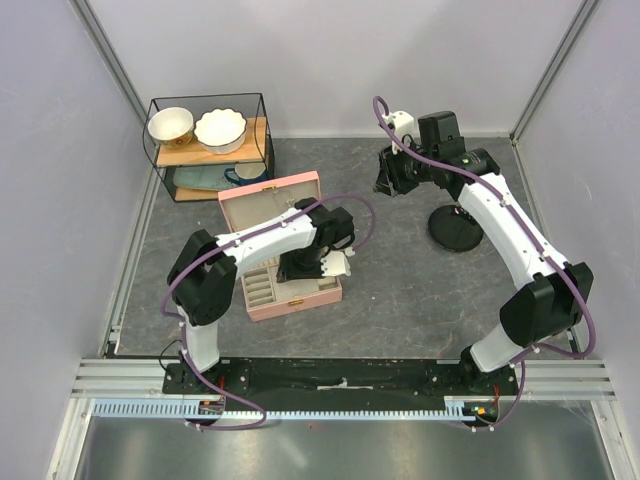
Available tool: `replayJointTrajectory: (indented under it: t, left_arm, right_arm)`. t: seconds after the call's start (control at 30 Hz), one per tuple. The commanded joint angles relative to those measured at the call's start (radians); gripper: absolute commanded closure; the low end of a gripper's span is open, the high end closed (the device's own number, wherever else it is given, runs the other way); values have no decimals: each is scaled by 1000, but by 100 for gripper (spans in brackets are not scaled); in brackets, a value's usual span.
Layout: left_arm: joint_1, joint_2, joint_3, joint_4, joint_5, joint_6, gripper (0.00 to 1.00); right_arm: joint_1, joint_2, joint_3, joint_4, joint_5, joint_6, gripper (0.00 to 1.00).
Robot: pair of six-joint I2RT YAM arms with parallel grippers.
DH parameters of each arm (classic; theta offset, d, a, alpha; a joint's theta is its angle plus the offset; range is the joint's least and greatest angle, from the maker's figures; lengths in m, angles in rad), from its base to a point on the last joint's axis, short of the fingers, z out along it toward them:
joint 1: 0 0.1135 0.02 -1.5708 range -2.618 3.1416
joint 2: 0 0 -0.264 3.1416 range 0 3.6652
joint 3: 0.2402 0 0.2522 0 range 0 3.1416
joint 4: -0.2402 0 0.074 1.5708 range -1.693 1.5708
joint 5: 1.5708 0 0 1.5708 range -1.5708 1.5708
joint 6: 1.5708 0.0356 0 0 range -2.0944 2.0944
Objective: Organize the mixed jewelry
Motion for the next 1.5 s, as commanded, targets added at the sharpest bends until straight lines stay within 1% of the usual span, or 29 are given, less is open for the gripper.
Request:
replayJointTrajectory:
  t: [0.0, 0.1, 0.2, 0.23, 0.27, 0.4, 0.47, 0.57, 0.67, 0.83, 1.23, 1.47]
  left_arm:
    - [-12, 9, 14, 26, -7, 6, 80]
    - [-12, 11, 10, 26, -22, 10, 80]
    - [-14, 14, 10, 23, -35, 13, 75]
    - [-14, 19, 10, 22, -39, 16, 71]
    - [-12, 20, 11, 20, -44, 18, 70]
    - [-12, 26, 14, 16, -49, 24, 66]
    - [-12, 29, 17, 14, -47, 24, 61]
    - [-12, 29, 17, 11, -49, 26, 59]
    - [-12, 29, 22, 3, -49, 26, 51]
    - [-14, 23, 42, -16, -50, 24, 45]
    - [-12, -3, 82, -67, -6, 33, 43]
    - [-3, -53, 89, -70, 13, 20, 42]
  right_arm:
    - [0, -41, -4, 32, -6, -16, 60]
    - [0, -39, -3, 32, -6, -16, 60]
    - [-1, -38, -3, 30, -6, -14, 60]
    - [0, -38, -4, 33, -7, -16, 60]
    - [-1, -38, -4, 33, -6, -14, 60]
    - [-1, -42, -6, 33, -6, -16, 60]
    - [-1, -44, -7, 33, -6, -16, 60]
    - [-1, -45, -9, 35, -4, -16, 60]
    - [-1, -44, -9, 35, -7, -17, 60]
    - [-1, -41, -7, 35, -9, -16, 60]
    - [-1, -47, -14, 38, -9, -17, 60]
    - [-1, -47, -12, 39, -10, -14, 60]
